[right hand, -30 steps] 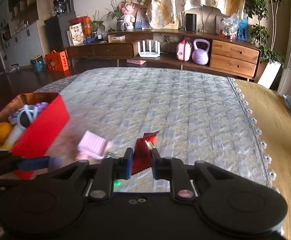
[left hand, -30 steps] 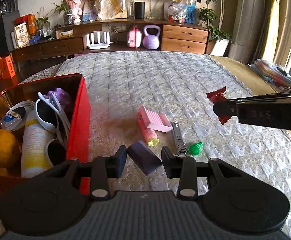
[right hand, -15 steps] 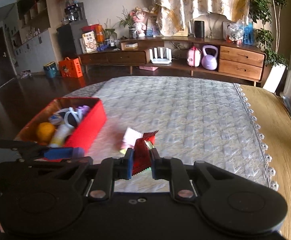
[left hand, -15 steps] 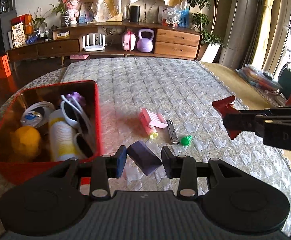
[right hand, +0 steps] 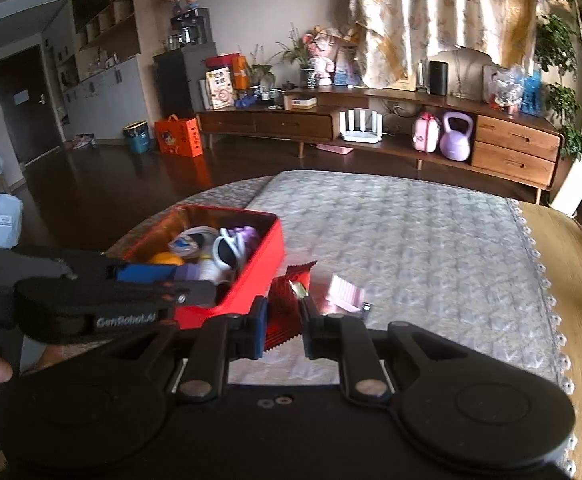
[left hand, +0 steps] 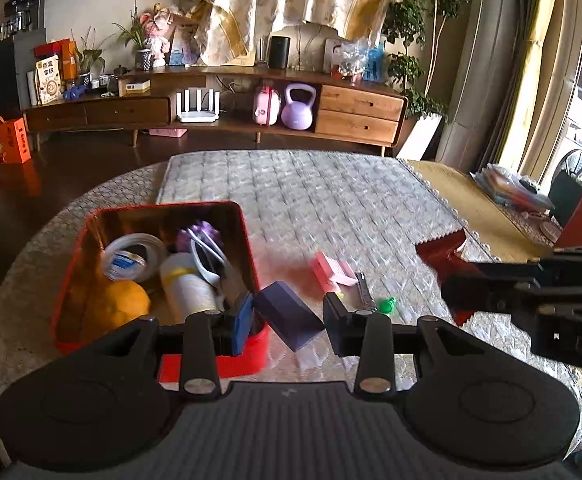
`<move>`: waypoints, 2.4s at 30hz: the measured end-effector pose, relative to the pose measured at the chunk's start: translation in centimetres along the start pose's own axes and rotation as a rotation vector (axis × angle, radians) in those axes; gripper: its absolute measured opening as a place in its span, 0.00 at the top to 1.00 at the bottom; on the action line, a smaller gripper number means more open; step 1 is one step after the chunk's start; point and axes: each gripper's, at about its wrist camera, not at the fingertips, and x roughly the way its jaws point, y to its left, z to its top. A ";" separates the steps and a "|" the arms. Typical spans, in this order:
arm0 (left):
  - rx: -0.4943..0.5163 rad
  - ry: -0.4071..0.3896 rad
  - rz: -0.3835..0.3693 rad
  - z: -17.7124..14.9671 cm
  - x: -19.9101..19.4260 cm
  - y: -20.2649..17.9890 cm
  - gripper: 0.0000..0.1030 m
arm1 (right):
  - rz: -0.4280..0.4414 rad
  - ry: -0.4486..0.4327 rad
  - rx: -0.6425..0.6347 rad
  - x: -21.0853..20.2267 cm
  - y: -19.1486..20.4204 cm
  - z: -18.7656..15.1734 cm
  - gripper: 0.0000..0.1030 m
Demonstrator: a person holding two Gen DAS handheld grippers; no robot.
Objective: Organize rigid objects
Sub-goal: 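Carry the purple block with the left tool to the tin while the right tool carries the packet there, then open the left tool to drop the purple block into the tin while the right tool releases the packet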
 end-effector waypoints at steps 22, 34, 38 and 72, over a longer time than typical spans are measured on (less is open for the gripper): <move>-0.033 0.008 0.039 4.6 2.7 12.4 0.63 | 0.054 0.060 -0.051 7.2 7.0 2.2 0.84; -0.038 0.042 0.070 5.1 9.3 15.1 0.63 | 0.084 0.139 -0.063 13.6 9.4 2.1 0.84; -0.048 0.066 0.071 5.7 11.2 15.7 0.63 | 0.083 0.153 -0.099 14.4 10.1 1.7 0.84; -0.071 0.087 0.057 5.3 11.1 14.3 0.39 | 0.093 0.117 -0.003 12.2 9.1 2.1 0.50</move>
